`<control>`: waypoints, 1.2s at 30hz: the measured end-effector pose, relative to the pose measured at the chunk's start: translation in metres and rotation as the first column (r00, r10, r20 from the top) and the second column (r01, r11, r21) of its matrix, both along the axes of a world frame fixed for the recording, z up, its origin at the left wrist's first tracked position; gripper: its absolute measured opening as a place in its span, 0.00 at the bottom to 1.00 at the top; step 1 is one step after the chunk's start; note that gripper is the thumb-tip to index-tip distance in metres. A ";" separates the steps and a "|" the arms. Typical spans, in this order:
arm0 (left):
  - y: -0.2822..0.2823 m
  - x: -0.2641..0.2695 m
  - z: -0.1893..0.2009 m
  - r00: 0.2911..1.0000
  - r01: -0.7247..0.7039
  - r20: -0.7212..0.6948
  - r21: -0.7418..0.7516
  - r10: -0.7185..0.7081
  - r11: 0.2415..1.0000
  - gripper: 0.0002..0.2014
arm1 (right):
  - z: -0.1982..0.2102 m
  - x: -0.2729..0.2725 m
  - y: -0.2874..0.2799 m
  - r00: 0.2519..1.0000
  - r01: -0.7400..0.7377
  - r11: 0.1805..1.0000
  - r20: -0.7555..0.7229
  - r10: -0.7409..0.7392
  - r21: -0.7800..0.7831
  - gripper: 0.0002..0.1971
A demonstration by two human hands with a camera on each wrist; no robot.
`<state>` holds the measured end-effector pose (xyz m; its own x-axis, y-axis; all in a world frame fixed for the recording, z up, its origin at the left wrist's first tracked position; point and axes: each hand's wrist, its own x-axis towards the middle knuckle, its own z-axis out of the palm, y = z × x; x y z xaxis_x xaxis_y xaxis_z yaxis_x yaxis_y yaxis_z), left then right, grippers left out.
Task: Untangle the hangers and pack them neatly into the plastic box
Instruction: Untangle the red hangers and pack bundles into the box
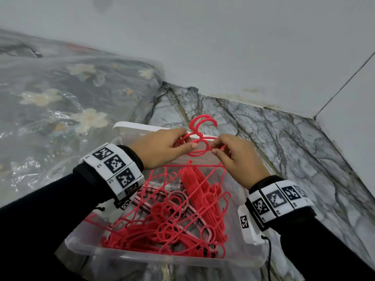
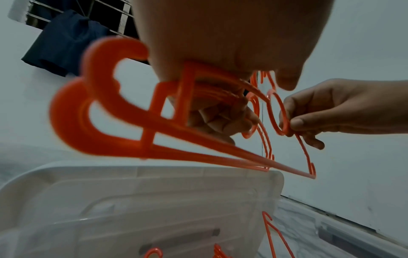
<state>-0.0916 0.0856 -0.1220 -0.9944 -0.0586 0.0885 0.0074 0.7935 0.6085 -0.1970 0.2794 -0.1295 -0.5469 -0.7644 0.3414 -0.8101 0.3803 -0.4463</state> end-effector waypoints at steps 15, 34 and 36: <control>0.004 0.000 -0.006 0.998 -0.009 -0.064 -0.377 -0.016 0.926 0.15 | -0.001 0.009 -0.005 0.971 0.091 0.938 -0.237 -0.010 0.334 0.09; -0.015 -0.005 -0.010 0.947 -0.322 -0.167 -0.486 0.276 0.812 0.13 | -0.146 0.000 0.007 0.983 -0.102 0.218 0.064 0.173 0.971 0.10; -0.016 -0.006 -0.010 0.944 -0.329 -0.161 -0.469 0.287 0.820 0.12 | -0.163 0.001 0.008 0.979 -0.109 0.204 0.068 0.194 0.973 0.01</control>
<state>-0.0972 0.0700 -0.1319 -0.9200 -0.2896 0.2641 -0.2557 0.9542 0.1556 -0.1955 0.2876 -0.2920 -0.3923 -0.5898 -0.7058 -0.9122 0.3482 0.2161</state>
